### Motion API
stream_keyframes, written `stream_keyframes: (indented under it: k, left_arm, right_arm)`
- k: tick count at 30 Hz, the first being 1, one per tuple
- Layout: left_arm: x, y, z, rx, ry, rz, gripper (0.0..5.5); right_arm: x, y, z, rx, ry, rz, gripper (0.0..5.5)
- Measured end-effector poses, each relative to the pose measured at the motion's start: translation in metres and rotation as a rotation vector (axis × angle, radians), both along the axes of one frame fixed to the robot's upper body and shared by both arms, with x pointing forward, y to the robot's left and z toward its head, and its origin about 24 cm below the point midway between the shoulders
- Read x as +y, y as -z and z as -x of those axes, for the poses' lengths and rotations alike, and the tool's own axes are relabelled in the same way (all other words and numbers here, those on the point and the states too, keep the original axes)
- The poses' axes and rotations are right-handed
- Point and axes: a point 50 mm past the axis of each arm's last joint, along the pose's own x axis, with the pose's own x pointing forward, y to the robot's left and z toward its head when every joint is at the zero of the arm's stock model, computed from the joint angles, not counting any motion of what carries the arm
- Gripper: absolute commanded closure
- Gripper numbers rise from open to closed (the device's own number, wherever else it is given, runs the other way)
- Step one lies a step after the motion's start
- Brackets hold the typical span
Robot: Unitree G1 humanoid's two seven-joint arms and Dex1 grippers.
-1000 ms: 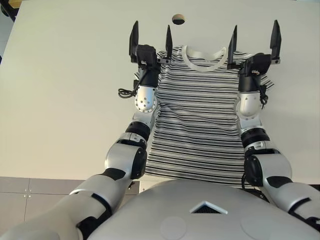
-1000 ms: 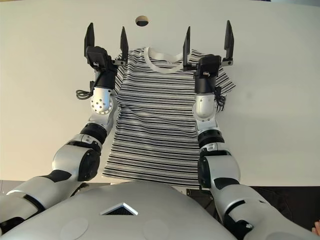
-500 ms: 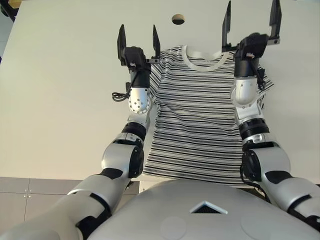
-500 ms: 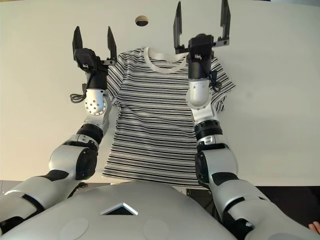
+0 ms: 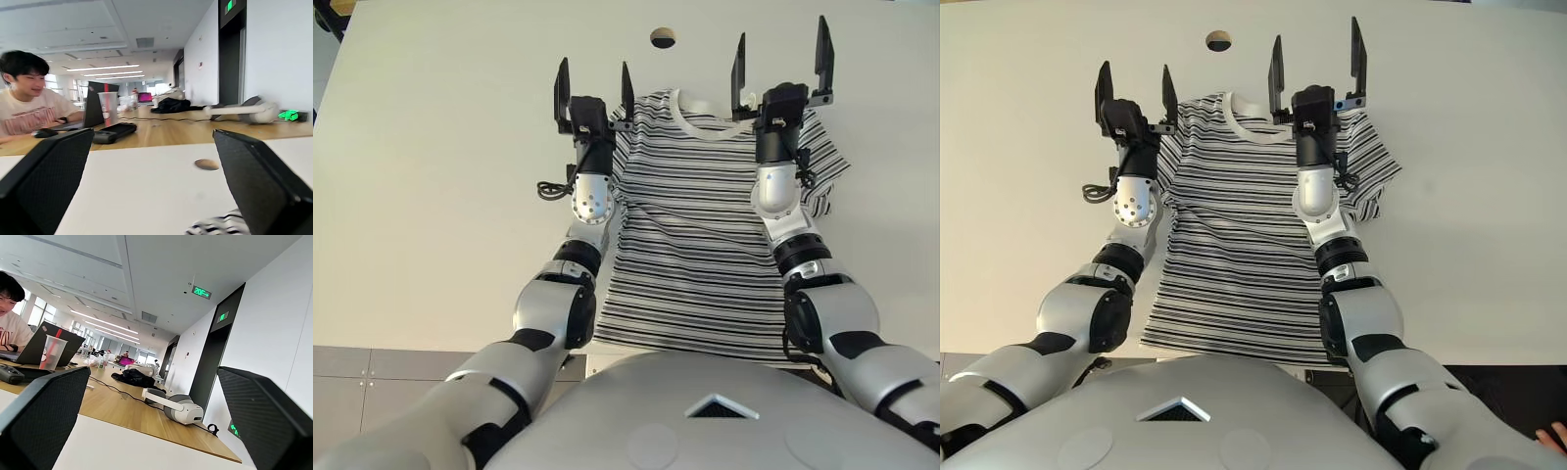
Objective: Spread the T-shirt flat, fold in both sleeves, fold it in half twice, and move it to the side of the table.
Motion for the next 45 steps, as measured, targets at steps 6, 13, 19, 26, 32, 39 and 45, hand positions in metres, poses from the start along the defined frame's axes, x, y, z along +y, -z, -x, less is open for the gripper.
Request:
stream_keyframes:
  k: [6, 13, 19, 26, 32, 39, 45]
  left_arm:
    - [-0.002, -0.001, -0.001, -0.007, 0.001, -0.038, 0.96]
    - [0.0, -0.002, -0.002, 0.003, 0.025, 0.022, 0.96]
    - [-0.002, -0.04, -0.008, -0.189, 0.19, -0.164, 0.96]
    - [0.028, -0.036, -0.007, -0.192, 0.339, -1.082, 0.96]
    - [0.054, -0.005, -0.001, 0.008, 0.398, -1.357, 0.96]
    - [0.054, 0.005, -0.006, 0.053, 0.442, -1.435, 0.96]
    - [0.07, 0.007, -0.001, 0.094, 0.402, -1.441, 0.96]
  right_arm:
    - [0.0, 0.005, 0.001, 0.023, 0.001, 0.003, 0.72]
    - [0.002, 0.002, 0.003, -0.004, -0.016, 0.0, 0.72]
    - [-0.035, -0.031, 0.024, -0.181, -0.001, 0.008, 0.72]
    - [-0.069, -0.067, 0.06, -0.261, 0.051, 0.136, 0.72]
    - [-0.098, -0.084, 0.071, -0.274, 0.151, 0.184, 0.72]
    - [-0.096, -0.084, 0.077, -0.26, 0.141, 0.221, 0.72]
    - [-0.092, -0.082, 0.079, -0.244, 0.126, 0.268, 0.72]
